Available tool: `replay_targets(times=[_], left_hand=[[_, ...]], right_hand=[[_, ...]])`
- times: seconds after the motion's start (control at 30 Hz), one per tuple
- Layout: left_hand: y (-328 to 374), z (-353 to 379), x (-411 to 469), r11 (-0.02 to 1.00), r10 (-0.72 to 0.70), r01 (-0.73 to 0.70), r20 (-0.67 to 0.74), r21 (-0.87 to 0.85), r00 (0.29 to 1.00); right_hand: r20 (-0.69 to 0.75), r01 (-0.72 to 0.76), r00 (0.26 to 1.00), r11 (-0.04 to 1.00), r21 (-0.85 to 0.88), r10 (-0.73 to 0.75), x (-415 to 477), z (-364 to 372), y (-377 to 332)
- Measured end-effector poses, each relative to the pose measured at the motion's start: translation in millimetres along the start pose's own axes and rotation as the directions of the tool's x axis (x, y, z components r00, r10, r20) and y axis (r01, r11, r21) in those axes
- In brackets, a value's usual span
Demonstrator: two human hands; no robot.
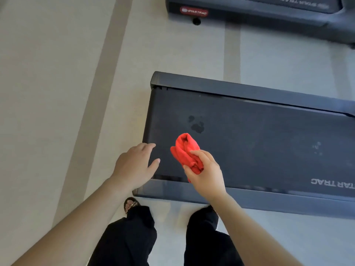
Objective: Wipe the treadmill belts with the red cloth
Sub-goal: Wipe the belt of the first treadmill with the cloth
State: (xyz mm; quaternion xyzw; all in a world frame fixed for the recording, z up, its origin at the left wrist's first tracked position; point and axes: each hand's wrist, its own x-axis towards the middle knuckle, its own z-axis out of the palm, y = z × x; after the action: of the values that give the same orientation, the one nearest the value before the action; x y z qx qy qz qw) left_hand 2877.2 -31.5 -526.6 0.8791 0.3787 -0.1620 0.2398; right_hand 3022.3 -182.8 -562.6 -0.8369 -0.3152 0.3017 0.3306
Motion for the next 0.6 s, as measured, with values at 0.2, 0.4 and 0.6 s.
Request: replay_targets(times=[0.2,0.4,0.6], left_hand=[[-12,119,106,0.999,0.029,-0.027,-0.08,0.027,0.996],[-60,233,216,0.995,0.032,-0.017,-0.155,0.1,0.987],[-113,302,320,0.95,0.172,-0.108,-0.203,0.294,0.964]], right_hand=[[-0.075,0.059,0.996,0.997,0.051,-0.055,82,64,110],[-0.115,0.155,0.981,0.987,-0.043,-0.159,163,151,224],[-0.204,0.343,0.893,0.9,-0.269,-0.402,233,227,300]])
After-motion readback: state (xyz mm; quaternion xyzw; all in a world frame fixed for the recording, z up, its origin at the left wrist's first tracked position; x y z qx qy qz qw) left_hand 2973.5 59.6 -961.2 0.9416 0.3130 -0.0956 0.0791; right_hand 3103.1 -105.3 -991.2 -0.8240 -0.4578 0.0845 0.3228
